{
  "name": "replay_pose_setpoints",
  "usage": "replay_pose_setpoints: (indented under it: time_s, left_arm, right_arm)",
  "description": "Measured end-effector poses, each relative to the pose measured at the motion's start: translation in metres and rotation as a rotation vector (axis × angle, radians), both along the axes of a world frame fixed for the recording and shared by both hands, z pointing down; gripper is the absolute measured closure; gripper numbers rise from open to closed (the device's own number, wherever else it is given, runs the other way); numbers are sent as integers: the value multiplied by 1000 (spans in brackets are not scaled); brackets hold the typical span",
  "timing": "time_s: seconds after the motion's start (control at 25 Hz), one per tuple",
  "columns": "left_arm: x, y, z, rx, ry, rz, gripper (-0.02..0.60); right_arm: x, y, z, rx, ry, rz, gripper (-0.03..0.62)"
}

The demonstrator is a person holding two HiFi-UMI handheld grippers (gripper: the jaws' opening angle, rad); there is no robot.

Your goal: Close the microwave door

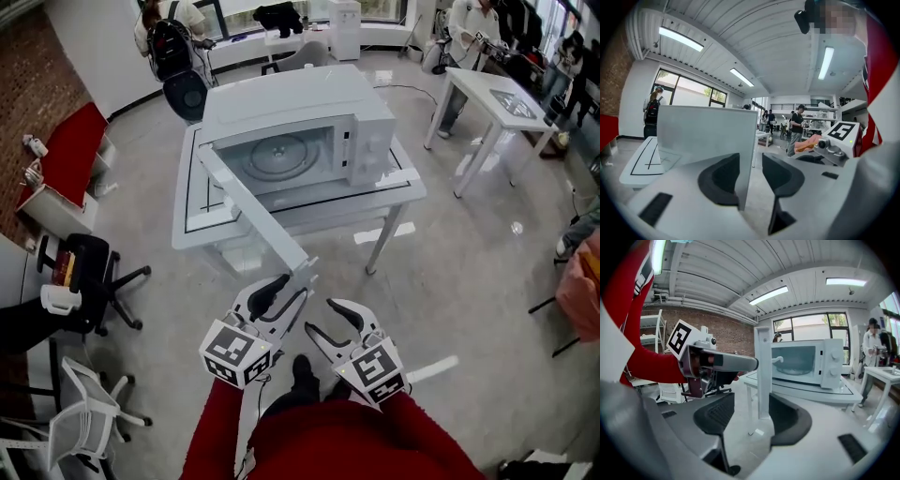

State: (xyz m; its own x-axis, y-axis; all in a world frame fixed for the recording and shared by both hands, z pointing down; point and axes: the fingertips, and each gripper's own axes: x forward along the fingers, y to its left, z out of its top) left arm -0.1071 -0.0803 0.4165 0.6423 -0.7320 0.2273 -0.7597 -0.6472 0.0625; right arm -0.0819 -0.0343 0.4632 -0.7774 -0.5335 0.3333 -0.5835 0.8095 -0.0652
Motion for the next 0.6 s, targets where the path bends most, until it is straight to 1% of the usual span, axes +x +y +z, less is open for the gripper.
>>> replay_pose_setpoints:
  time_s: [0.12, 0.28, 0.44, 0.6]
  left_arm:
    - [18, -21, 2, 6, -21, 2, 426]
    - [38, -43, 3, 12, -23, -13, 431]
    - [51, -64, 3, 18, -18, -47, 434]
    - [58, -83, 0, 15, -8, -85, 436]
  right_arm:
    - [13, -8, 1, 14, 9, 12, 367]
    - [32, -25, -1, 31, -2, 42, 367]
    - [51, -47, -6, 45, -14, 79, 367]
    - [65, -72, -9, 59, -4, 110, 367]
